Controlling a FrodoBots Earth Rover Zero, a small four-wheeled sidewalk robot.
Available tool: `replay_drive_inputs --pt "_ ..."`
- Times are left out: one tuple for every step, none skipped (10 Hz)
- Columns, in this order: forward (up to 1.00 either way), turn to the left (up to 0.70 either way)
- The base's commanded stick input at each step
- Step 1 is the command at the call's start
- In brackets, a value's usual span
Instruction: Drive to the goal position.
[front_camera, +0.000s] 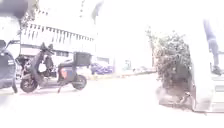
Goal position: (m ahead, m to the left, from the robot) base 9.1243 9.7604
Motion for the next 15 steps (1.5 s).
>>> replay_drive_inputs --pt "0.00 0.00" --pt "-0.10 0.00" --pt "-0.45 0.00" --pt "-0.39 0.00" --pt "-0.13 0.00" --pt "0.00 0.00" --pt "0.00 0.00" --pt "0.00 0.00" --pt "0.00 0.00" --pt "0.00 0.00" --pt "0.00 0.00" --pt "0.00 0.00" --pt "0.00 0.00" --pt "0.00 0.00" --pt "0.25 0.00"
